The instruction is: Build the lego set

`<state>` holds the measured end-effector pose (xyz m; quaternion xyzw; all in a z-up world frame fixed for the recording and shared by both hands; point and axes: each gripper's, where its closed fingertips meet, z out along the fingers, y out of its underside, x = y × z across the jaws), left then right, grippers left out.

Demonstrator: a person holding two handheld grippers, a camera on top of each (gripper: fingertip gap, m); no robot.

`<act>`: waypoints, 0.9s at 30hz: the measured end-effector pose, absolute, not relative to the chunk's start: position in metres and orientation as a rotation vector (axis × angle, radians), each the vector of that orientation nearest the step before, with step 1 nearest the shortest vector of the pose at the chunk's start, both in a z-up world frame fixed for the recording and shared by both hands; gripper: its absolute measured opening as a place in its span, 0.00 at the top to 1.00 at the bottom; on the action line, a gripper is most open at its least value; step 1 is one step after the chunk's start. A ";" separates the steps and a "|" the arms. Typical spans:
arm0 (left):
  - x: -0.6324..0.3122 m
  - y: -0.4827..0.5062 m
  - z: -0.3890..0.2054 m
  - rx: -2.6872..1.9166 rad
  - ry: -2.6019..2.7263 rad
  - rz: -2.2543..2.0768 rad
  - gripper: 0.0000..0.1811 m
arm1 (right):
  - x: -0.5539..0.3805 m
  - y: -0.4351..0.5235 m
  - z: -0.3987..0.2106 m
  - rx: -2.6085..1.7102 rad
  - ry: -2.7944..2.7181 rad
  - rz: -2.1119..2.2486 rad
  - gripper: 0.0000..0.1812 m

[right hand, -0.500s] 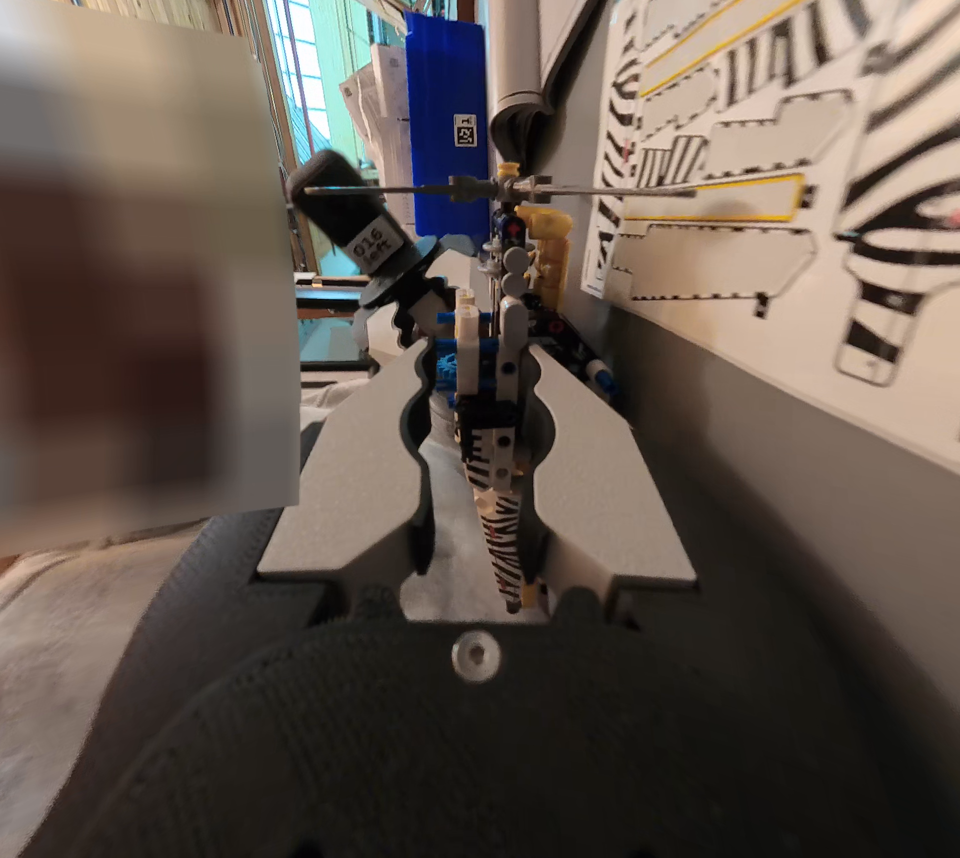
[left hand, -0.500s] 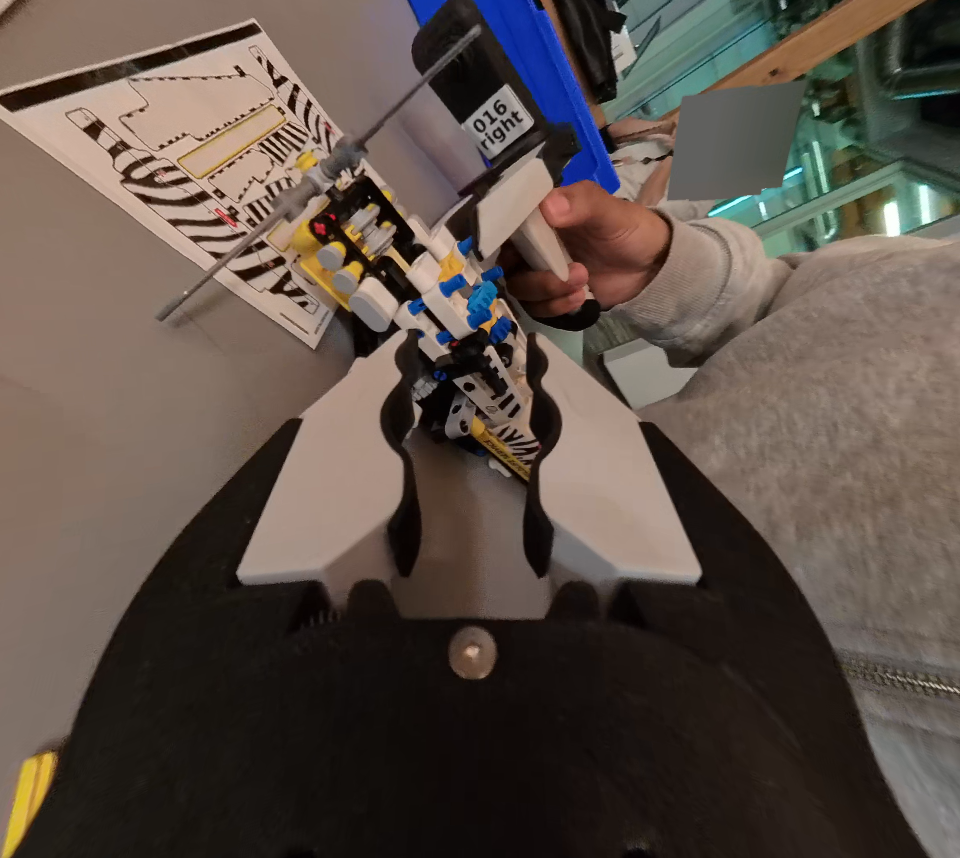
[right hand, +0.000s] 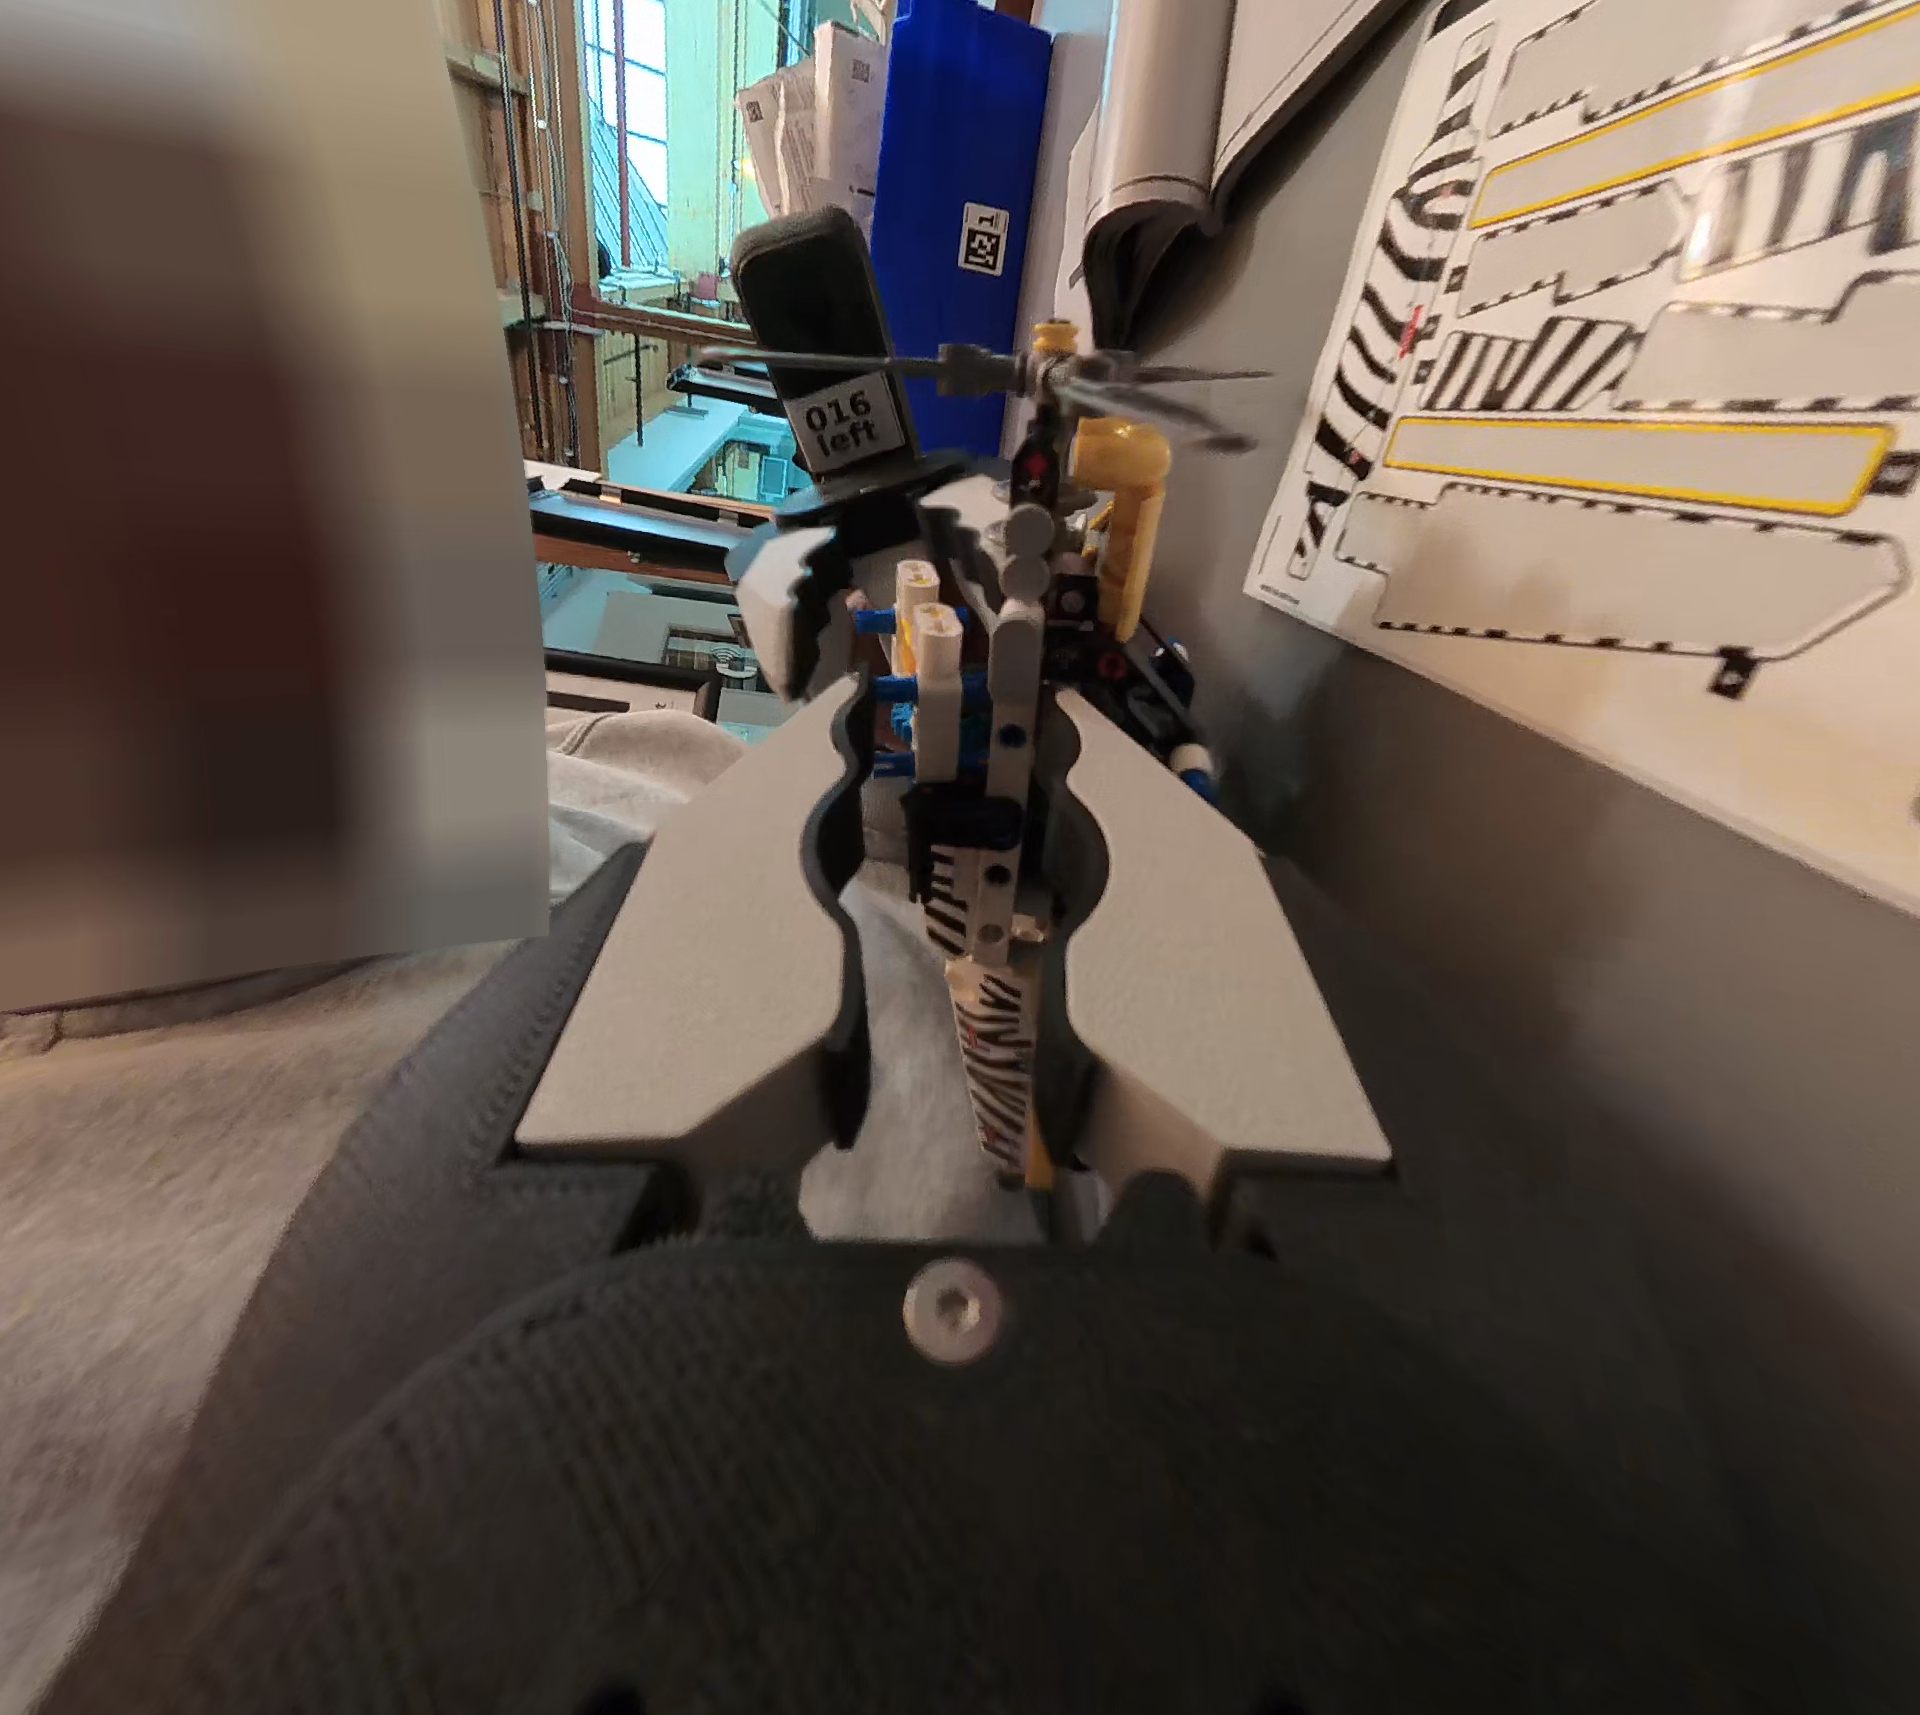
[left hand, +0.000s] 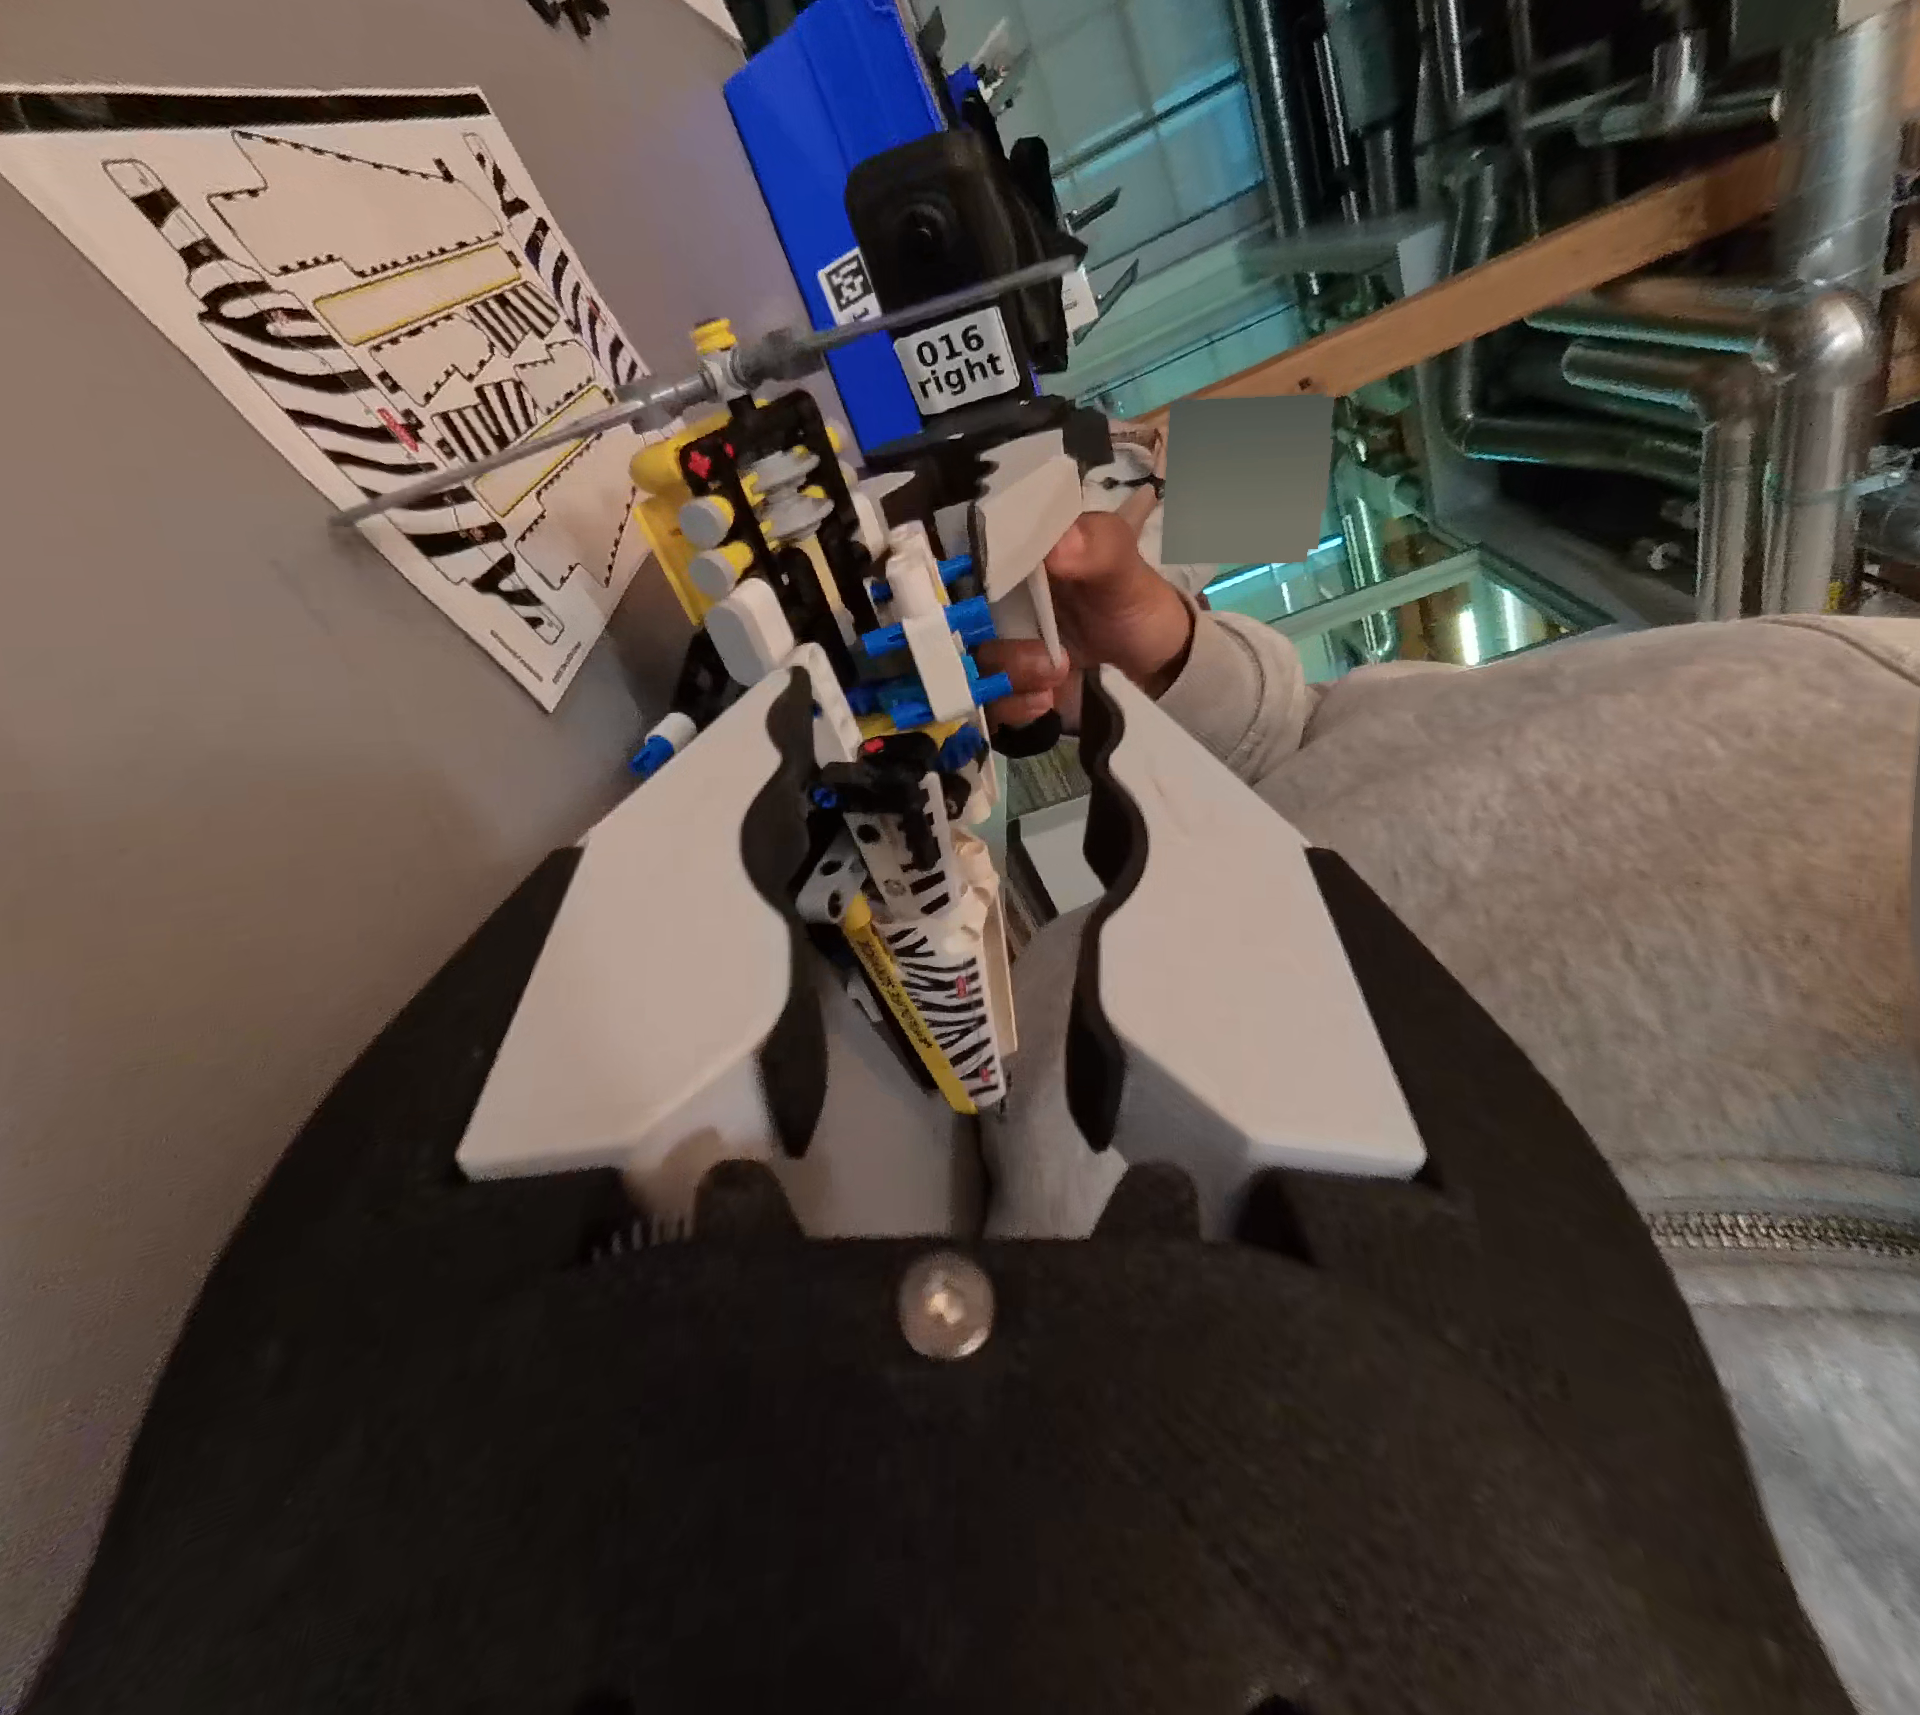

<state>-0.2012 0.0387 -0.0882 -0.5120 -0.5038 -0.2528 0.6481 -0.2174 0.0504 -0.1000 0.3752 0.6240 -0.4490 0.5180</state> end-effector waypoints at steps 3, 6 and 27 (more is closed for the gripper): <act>-0.198 0.043 -0.093 -1.211 -1.167 -0.576 0.70 | -0.216 0.050 -0.096 0.872 1.508 -1.106 0.84; -0.193 0.045 -0.096 -1.246 -1.192 -0.565 0.70 | -0.213 0.050 -0.095 0.872 1.514 -1.115 0.84; -0.197 0.058 -0.090 -1.108 -1.203 -0.698 0.76 | -0.206 0.059 -0.091 0.835 1.549 -1.164 0.84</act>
